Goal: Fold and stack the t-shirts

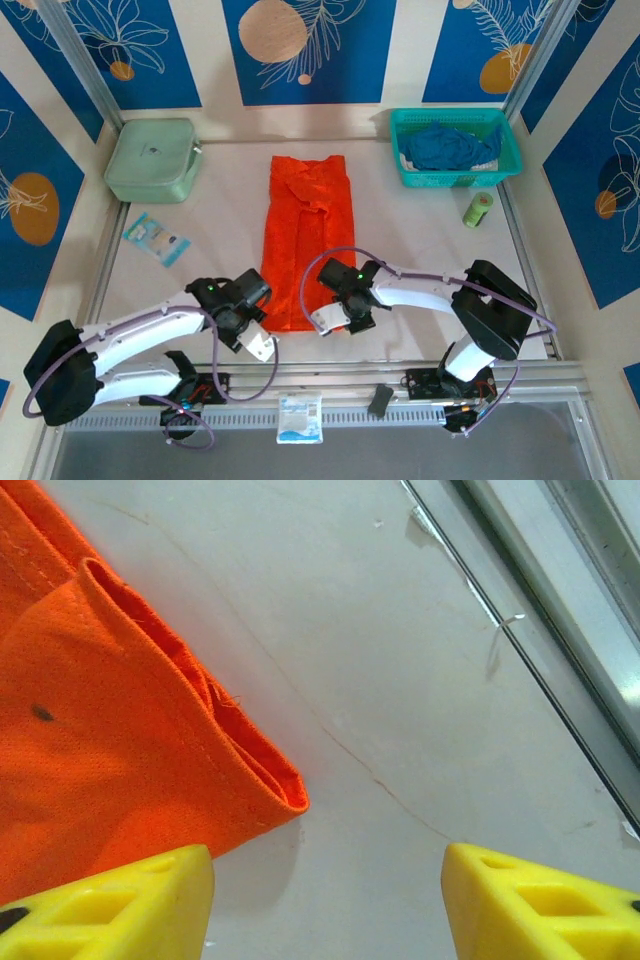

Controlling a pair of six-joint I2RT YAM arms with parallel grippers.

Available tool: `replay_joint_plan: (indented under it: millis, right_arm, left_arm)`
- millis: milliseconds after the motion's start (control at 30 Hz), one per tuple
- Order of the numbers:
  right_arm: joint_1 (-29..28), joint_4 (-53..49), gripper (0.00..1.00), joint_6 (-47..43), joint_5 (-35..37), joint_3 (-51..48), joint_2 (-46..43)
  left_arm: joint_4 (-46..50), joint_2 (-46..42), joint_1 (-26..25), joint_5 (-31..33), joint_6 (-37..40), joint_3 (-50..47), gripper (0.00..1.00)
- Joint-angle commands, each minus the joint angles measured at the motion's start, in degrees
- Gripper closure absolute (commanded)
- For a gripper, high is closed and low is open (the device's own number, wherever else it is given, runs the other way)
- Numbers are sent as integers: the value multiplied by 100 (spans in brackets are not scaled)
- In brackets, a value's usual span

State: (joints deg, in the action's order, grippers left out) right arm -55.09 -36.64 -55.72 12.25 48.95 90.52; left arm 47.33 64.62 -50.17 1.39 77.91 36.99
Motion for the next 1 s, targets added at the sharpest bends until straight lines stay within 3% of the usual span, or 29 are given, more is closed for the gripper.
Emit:
replay_joint_plan:
  millis: [0, 267, 700, 967]
  right_arm:
    - [28, -155, 98, -70, 37, -114, -28]
    - [-70, -198, 98, 0, -63, -79, 13]
    - [-87, -254, 98, 62, -109, -75, -118]
    - [-102, -324, 98, 97, -126, -65, -102]
  left_arm:
    - [-63, 180, -63, -270, -54, 224, 40]
    - [91, 793, -47, -401, -19, 598, 49]
    - [-33, 1252, -6, -309, 83, 493, 48]
    - [-342, 1624, 305, -271, 289, 608, 47]
